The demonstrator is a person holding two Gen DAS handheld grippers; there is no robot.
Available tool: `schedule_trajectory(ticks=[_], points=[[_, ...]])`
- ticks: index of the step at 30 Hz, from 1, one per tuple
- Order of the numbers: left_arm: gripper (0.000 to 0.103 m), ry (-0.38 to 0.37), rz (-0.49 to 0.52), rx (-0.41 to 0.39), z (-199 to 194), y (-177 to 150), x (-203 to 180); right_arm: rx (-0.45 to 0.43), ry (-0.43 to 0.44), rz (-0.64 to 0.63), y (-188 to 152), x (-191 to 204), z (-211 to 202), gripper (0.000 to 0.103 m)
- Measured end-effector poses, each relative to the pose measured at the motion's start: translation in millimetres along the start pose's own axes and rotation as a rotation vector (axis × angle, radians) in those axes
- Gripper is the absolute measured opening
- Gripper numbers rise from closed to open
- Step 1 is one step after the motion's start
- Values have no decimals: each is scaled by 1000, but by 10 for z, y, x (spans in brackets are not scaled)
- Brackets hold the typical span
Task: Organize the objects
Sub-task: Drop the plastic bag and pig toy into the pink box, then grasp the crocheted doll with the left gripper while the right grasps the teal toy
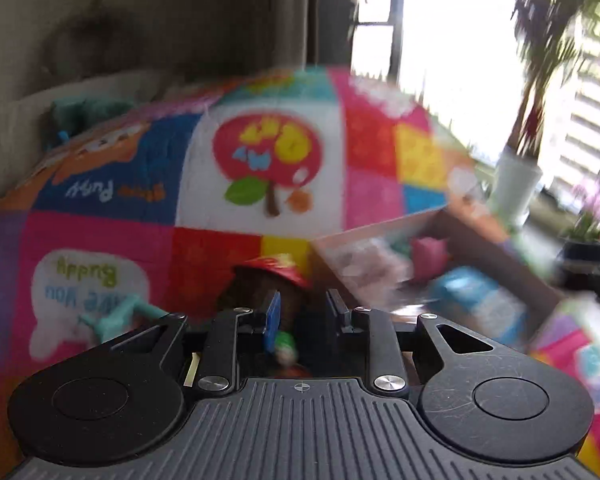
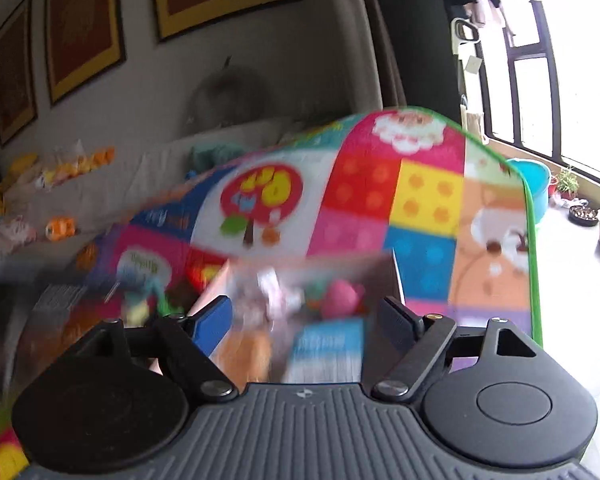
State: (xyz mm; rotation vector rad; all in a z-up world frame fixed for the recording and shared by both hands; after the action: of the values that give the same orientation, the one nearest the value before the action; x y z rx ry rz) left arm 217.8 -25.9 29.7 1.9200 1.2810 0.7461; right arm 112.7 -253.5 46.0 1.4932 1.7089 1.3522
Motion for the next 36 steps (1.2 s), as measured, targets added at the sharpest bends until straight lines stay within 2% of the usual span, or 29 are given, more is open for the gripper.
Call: schedule_trajectory(ticks=[3,5,6,7,8,10,11,13,15,16,17,19,24,27,30,34,36], points=[[30,35,18,152,503,-89,71,19,14,-11,-316,43,-158,85],[46,29,32,116,632,-61,61,20,35,11,-458,29,-235,87],[52,43,44,124,690,-58,50,21,49,30,-524,17,-251,87],[64,63,63,146,772,-68,34,22,62,52,-581,3,-262,87],[70,86,87,180,856,-101,24,24,75,72,-627,-9,-259,87],[69,140,127,252,1016,-175,24,29,90,107,-719,-27,-234,88],[72,155,127,269,1068,-183,45,32,90,116,-762,-36,-227,88],[70,131,35,298,1114,-164,120,25,81,115,-800,-48,-218,88],[64,112,-76,311,1106,-170,219,14,82,115,-804,-51,-220,95],[57,120,-98,304,1072,-169,257,9,79,117,-809,-59,-220,97],[53,131,-107,305,1015,-176,287,4,68,122,-816,-73,-227,98],[53,120,-137,292,835,-183,315,5,61,139,-823,-102,-223,98],[53,-18,-301,138,-126,-183,307,7,47,150,-826,-135,-206,101],[53,-59,-355,64,-704,-326,243,10,41,133,-830,-115,-199,101],[53,-66,-407,33,-1140,-711,154,18,31,116,-833,-90,-186,103],[53,-36,-513,61,-1453,-1405,214,64,0,52,-844,-3,-114,103],[53,-13,-568,52,-1539,-1621,334,88,6,-6,-792,148,-85,103]])
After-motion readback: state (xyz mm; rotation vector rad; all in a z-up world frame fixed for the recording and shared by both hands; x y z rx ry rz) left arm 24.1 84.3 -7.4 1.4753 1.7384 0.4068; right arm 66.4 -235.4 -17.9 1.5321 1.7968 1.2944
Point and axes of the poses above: each gripper's, at about its wrist camera, not at the fingertips, and z roughly the way its jaws point, x to its left, y to its top, the point moved 10 cm from there along z, roughly the way its jaws point, and after that the axes turned 9 degrees about y, right-handed, at the moved point
